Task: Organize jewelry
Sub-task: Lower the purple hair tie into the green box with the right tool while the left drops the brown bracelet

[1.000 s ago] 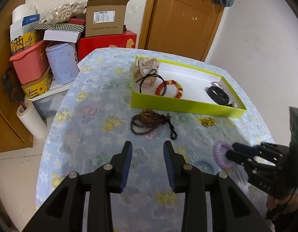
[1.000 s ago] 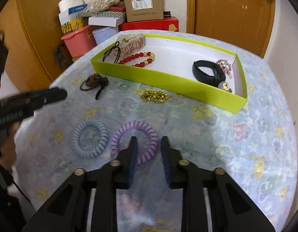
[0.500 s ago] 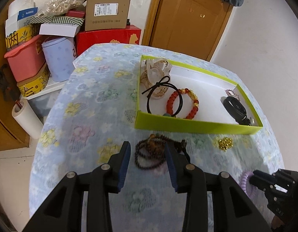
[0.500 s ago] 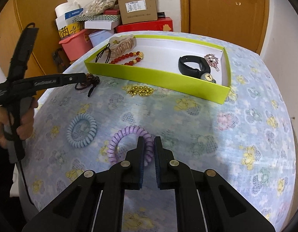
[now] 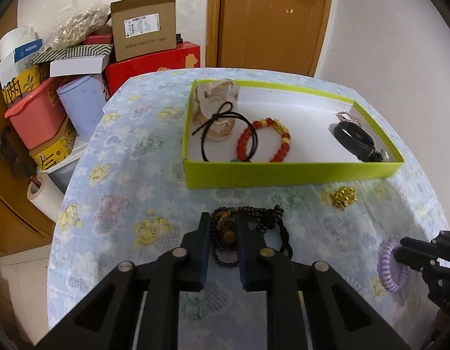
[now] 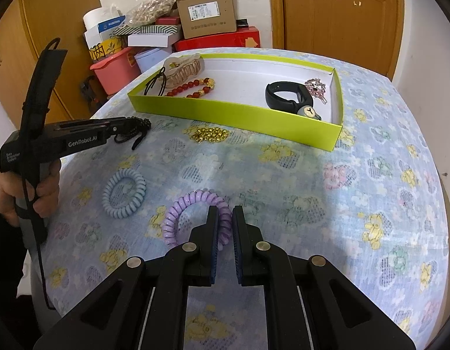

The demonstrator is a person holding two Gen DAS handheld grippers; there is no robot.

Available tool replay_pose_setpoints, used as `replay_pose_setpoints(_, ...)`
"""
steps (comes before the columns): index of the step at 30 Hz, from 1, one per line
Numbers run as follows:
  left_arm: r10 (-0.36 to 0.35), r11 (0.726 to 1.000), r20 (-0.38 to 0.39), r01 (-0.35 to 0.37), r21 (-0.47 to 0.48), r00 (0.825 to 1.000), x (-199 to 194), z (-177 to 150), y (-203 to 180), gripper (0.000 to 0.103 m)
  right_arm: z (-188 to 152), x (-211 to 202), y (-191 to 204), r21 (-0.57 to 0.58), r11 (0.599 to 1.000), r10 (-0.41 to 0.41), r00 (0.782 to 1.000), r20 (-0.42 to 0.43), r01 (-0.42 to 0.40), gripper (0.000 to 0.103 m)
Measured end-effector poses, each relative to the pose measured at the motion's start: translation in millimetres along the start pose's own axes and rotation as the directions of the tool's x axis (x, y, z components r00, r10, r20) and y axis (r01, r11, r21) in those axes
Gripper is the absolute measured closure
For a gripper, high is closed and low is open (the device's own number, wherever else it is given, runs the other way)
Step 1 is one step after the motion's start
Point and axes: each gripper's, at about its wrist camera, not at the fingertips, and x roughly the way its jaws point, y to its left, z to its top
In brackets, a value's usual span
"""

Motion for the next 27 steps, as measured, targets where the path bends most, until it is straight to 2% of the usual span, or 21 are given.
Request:
replay_pose_setpoints(6, -0.047, 0.999, 0.009, 0.047, -0.02, 0.999, -18.7, -12.3, -3.6, 0.091, -5.0, -14.0, -2.6, 0.018, 1.0, -0.001, 1.0, 0.024, 0.001, 0.094)
replay_pose_setpoints(20, -0.102, 0.995, 0.136, 0.103, 0.0, 0.985, -92.3, -16.5, -20.3, 0.091, -6.7, -54.2, 0.2, 0.038, 0.999, 0.012, 0.992, 0.122, -0.017, 0.094)
replay_pose_setpoints(27, -0.121, 0.993, 0.166, 0.12, 0.017, 0.979, -106.6, -12.2, -32.4, 0.091, -4.9, -67.9, -3.8, 0.051, 0.999, 0.002, 0.987, 0.159, -0.01, 0.094)
